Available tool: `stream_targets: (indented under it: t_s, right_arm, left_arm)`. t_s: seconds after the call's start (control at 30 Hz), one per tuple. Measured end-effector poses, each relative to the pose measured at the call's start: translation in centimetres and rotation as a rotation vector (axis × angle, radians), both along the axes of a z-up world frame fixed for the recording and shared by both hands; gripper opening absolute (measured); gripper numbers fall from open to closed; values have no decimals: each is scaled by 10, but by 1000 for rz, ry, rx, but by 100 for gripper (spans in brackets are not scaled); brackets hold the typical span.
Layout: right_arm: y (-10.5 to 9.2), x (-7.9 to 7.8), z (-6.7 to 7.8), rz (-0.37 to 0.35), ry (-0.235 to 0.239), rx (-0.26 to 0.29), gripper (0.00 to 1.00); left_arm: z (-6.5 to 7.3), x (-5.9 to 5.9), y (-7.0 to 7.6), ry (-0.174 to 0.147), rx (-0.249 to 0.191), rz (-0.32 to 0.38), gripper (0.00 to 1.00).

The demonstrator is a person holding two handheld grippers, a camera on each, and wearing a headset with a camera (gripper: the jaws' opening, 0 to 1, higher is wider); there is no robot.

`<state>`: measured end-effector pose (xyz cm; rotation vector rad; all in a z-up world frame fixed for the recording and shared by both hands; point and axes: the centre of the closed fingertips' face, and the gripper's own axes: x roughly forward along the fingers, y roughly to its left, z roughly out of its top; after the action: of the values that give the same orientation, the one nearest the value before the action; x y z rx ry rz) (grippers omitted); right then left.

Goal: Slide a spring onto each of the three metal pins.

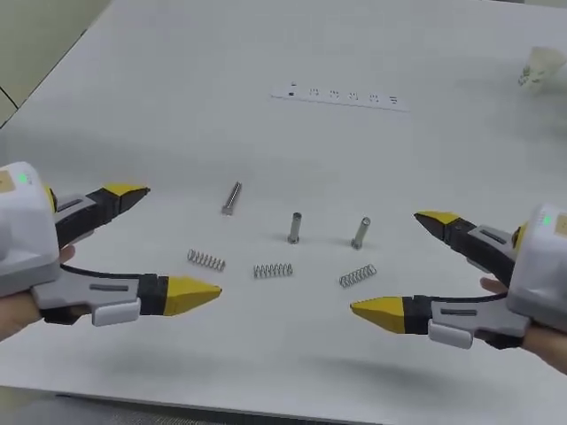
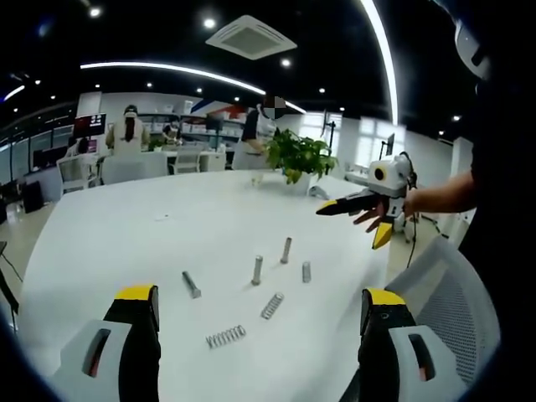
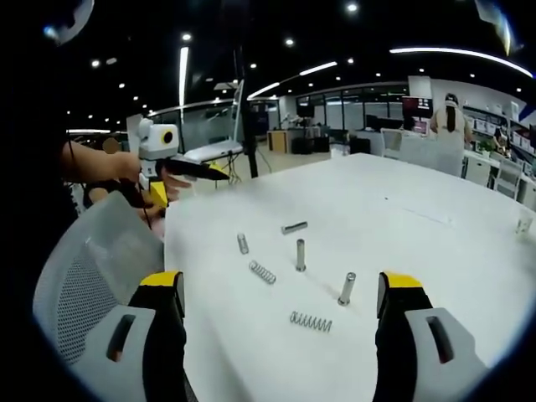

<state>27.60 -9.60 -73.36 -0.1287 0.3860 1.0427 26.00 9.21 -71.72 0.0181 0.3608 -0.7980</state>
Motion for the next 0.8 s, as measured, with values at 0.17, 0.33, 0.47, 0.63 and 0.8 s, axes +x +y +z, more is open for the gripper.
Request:
stream_targets:
  t_s: [0.17, 0.33, 0.47, 0.63, 0.8]
  right_arm:
    - [1, -1, 0, -3, 6, 3, 96]
    - [3, -3, 2, -6, 11, 8, 95]
    - [4, -4, 6, -7, 10, 12, 95]
    - [4, -4, 10, -8, 9, 17, 93]
    - [4, -3, 18, -10, 5, 36, 92]
  left_arm:
    - [-1, 1, 1, 3, -4, 1, 98]
    - [-3, 1, 2, 8, -4, -3, 98]
    - [-4, 3, 2, 11, -2, -4, 98]
    - [-4, 6, 1, 14, 1, -5, 97]
    - [-3, 8, 2, 22, -11, -2, 97]
